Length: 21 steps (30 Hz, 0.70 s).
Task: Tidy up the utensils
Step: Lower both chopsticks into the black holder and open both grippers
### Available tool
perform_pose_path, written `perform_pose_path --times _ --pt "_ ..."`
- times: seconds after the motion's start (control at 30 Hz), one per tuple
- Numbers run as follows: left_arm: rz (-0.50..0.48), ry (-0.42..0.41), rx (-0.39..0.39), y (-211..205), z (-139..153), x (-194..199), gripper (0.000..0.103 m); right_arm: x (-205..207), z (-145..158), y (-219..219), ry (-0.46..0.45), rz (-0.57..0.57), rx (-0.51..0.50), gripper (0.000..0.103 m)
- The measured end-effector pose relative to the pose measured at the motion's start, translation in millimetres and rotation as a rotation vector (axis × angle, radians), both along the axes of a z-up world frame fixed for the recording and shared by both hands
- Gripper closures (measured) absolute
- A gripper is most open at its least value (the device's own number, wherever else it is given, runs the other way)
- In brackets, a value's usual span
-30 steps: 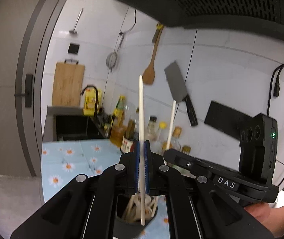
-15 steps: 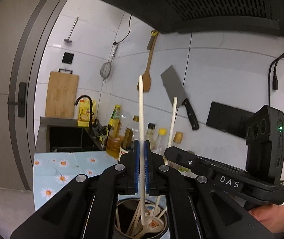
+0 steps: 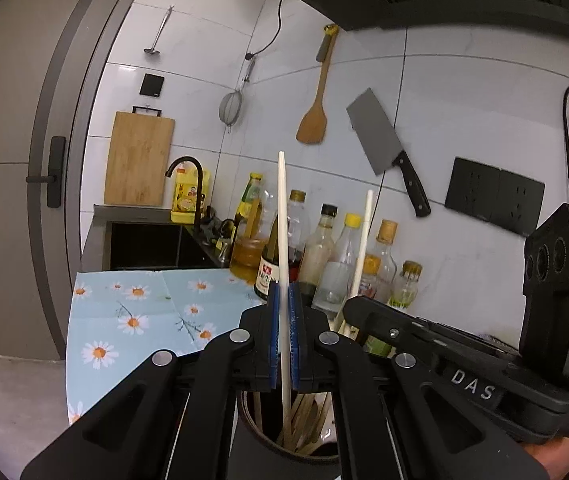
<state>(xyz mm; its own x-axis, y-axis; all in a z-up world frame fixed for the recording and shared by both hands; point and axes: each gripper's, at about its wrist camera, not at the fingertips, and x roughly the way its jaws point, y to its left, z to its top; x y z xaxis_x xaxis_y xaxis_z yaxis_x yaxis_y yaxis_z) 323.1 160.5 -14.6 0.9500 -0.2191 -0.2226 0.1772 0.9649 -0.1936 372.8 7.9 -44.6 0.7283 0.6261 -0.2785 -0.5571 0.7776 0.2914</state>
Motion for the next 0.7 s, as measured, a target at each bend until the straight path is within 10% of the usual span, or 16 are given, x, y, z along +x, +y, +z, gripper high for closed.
perform_pose_path --times 0.7 --pt "0.005 0.078 0.003 -6 -10 -21 0.098 -21 0 -16 0.047 -0.015 0.027 0.081"
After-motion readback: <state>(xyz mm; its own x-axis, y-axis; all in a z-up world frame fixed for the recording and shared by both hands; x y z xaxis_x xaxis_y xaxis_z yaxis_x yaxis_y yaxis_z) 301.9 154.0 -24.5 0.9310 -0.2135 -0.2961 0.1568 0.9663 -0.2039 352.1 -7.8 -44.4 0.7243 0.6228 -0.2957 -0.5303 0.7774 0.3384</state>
